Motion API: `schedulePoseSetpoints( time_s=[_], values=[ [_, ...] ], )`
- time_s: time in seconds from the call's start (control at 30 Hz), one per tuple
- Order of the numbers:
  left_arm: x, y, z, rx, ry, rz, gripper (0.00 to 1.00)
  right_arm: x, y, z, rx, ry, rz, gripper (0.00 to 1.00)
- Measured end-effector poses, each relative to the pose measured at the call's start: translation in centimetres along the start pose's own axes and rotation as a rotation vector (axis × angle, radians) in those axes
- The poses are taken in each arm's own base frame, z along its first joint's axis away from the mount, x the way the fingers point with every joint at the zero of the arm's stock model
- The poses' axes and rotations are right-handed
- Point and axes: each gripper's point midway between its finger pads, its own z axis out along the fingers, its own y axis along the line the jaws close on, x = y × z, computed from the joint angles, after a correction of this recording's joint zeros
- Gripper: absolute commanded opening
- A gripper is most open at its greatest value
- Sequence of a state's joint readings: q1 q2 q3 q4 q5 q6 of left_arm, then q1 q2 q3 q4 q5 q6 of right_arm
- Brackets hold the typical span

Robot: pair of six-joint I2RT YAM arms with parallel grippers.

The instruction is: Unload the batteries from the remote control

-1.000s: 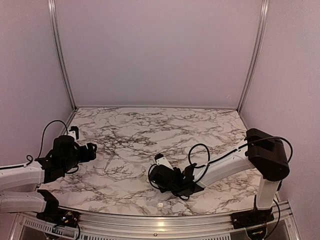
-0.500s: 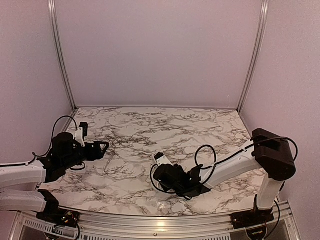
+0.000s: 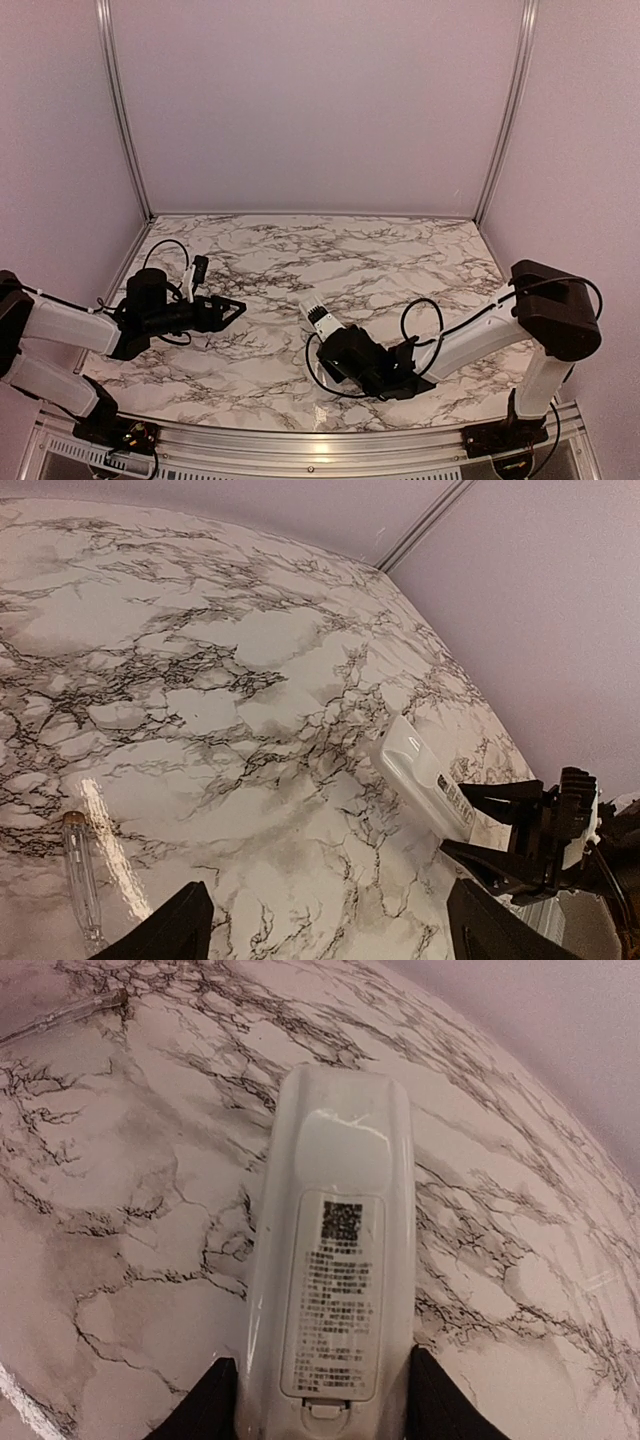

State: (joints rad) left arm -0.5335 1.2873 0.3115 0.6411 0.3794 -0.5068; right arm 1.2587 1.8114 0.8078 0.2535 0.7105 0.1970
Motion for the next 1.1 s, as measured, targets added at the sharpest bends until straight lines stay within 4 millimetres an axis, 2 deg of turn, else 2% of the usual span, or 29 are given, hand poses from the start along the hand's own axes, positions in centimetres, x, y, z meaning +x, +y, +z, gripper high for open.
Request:
schedulePoseSetpoints(
  time_s=[0.13, 0.27, 0.63, 1.1],
  values=[
    [1.7, -0.8, 1.2, 0.098, 0.065, -0.033, 0.81, -0.2, -0.1, -0.2, -0.009, -0.045, -0.04, 0.0],
    [2.6, -1.7, 1.9, 0.172, 0.104, -0.049, 0.81, -0.4, -0.3, -0.6, -0.021, -0.086, -0.07, 0.0],
    [2.1, -5.1, 4.5, 0.333, 0.148, -0.044, 0.8, -2.5, 0.6, -2.8, -0.125, -0.205, -0.133, 0.0],
    [3.2, -11.7, 8.5, 0.544, 0.246, -0.029, 0.74, -1.1, -1.3, -7.9, -0.239, -0.343, -0.265, 0.0]
  ],
)
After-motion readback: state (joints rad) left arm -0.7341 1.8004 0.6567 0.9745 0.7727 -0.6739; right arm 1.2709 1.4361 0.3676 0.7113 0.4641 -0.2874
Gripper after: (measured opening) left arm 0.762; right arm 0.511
